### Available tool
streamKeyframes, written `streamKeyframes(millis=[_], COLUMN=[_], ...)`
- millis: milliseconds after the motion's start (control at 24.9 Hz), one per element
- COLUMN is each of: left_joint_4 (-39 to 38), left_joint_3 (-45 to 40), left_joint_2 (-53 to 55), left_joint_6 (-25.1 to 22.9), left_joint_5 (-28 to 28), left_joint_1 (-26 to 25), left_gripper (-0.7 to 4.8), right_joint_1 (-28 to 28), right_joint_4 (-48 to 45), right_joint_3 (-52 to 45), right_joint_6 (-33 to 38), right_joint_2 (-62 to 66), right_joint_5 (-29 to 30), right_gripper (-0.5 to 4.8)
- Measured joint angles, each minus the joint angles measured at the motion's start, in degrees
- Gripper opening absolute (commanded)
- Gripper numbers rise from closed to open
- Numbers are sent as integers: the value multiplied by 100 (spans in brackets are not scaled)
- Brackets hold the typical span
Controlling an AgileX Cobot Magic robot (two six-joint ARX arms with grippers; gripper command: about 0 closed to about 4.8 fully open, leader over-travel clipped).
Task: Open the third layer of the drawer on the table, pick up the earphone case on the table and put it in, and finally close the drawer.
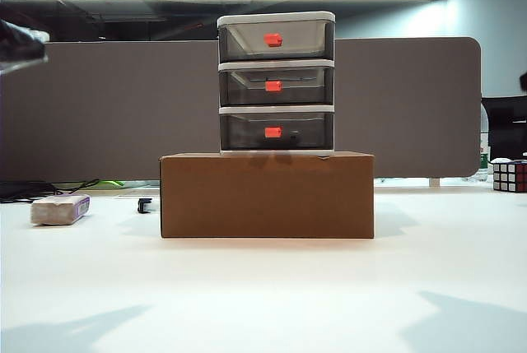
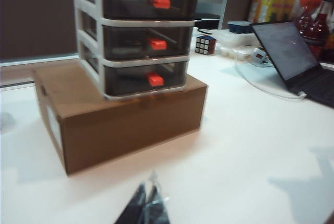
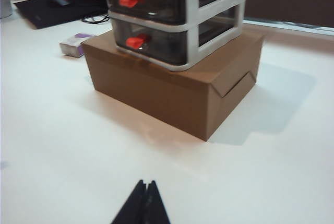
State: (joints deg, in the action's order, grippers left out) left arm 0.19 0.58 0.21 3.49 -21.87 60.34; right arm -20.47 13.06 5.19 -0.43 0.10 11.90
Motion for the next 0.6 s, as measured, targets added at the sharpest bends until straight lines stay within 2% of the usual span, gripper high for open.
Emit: streamKeyframes(millis=[80,121,241,281,402,442,482,522,563,603], left_joint_4=[-442,-678,-721,-723,-719,-695,-682,-682,-682,-682], left_joint_3=[-17,-33,-37,-37,-37,-37,-37,-37,-35,-35], left_joint_2=[-11,-9,-11,-11,-9,-11,-11,-11,-9,-9], left_joint_6=[0,-20,-205,-291,-365,-393,-407,-407,-409,-407], left_joint_5=[109,321,918,1364,2144,2577,3425,3770,4586,4907], left_joint_1=[-223,-505,-1388,-2212,-3432,-3952,-4999,-5453,-6308,-6704], left_gripper=[-6,-6,-6,-6,-6,-6,-6,-6,-6,-6], right_joint_1=[11,2,46,109,326,446,658,811,1099,1241], right_joint_4=[-278,-549,-579,-592,-592,-592,-592,-592,-634,-658], right_joint_3=[-238,-472,-479,-479,-479,-479,-479,-479,-479,-479], right_joint_6=[37,59,-11,-208,-385,-452,-538,-568,-599,-608], right_joint_2=[0,0,0,0,0,0,0,0,0,0], right_joint_5=[-28,-96,-334,-457,-643,-699,-758,-782,-776,-776], right_gripper=[-5,-5,-5,-5,-5,-6,-5,-5,-5,-5])
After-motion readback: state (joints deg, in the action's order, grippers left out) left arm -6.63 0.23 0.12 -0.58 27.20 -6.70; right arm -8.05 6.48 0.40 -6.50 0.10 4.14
